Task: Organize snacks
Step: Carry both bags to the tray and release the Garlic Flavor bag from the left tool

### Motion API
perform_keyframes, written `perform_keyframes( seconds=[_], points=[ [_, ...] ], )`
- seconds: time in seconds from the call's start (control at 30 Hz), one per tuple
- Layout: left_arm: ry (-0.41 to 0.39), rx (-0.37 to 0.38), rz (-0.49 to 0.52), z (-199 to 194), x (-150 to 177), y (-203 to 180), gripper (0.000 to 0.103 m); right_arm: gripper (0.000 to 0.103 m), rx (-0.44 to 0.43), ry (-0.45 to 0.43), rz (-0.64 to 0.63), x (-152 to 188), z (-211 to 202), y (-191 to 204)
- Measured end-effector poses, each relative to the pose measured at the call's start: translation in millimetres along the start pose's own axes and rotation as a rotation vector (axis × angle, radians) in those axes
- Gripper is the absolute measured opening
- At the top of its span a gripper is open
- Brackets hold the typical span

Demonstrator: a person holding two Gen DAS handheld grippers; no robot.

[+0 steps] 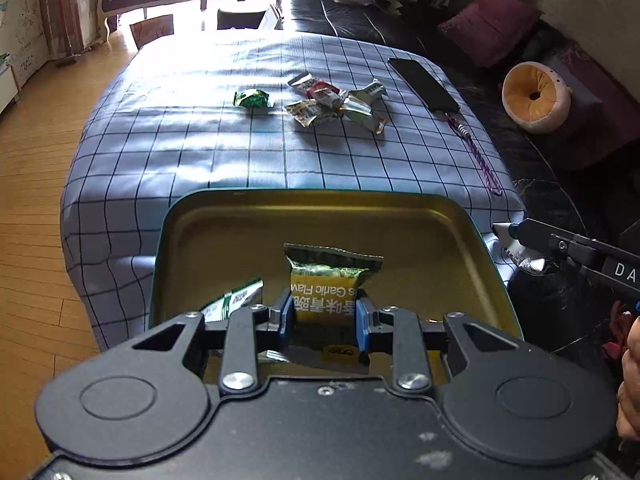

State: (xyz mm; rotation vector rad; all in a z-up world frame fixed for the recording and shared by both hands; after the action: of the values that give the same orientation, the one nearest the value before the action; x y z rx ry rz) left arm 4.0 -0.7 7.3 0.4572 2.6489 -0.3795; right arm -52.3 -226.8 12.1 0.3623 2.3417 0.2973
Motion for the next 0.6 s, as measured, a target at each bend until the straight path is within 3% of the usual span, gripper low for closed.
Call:
perform_keyframes(
  seconds=[0.23,0.6],
  points=[
    [0.056,-0.013,-0.029,10,17,-4,0.030,0.042,0.067,0.021,0.023,15,4,-11],
    [0.096,-0.051,-0.050,22,26,-6,0.030,0.042,0.044,0.030,-0.021,20,4,-3]
  ],
)
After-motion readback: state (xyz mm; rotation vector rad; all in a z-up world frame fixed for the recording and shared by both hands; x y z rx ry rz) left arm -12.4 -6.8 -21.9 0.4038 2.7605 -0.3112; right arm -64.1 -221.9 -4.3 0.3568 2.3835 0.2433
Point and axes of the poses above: each gripper's, at about its wrist camera, not at the fingertips, and z roughly the way its jaws point, y to its left, x to its underside, the point moved 2 cm from there along z, roughly the way its jaws point, and after that the axes turned 7 degrees about y, right-handed, at the moved point
